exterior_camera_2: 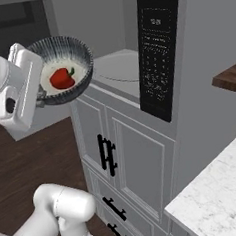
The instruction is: Pick the bell pepper from the sink and place it in the bowl. Then pick the bowl and place it in the microwave. Then close the microwave door and press the start button.
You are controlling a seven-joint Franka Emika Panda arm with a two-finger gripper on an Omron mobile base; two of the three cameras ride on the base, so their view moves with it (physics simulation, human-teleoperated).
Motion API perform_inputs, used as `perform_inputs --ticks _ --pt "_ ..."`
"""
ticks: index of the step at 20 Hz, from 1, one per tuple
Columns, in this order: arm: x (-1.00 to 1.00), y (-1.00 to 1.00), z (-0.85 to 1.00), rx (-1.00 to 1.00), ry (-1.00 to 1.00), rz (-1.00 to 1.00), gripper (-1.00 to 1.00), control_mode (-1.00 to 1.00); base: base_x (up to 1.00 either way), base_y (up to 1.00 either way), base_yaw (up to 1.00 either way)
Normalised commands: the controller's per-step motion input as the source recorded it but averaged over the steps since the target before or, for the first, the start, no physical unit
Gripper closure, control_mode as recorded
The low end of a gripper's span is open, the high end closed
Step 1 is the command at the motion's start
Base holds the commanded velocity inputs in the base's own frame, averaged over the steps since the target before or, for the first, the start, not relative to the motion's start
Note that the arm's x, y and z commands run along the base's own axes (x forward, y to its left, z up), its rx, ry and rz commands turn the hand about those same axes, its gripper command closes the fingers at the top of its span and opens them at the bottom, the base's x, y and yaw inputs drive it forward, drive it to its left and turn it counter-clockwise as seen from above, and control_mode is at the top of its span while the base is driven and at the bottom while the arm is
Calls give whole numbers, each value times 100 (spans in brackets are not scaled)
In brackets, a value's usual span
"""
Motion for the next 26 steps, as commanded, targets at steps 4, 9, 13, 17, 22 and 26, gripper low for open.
perform_inputs --ticks 4,9,13,17,22,26 --pt "47 -9 13 -15 -17 4 100 -100 0 0 0" --pt "49 -20 0 -5 -15 -3 100 -100 0 0 0" --pt "66 -19 0 1 -3 -1 100 -100 0 0 0" --pt "72 -9 0 0 0 -3 100 -100 0 0 0" --pt "89 -19 -2 0 5 -1 100 -100 0 0 0" --pt "89 -28 -7 0 7 0 100 -100 0 0 0"
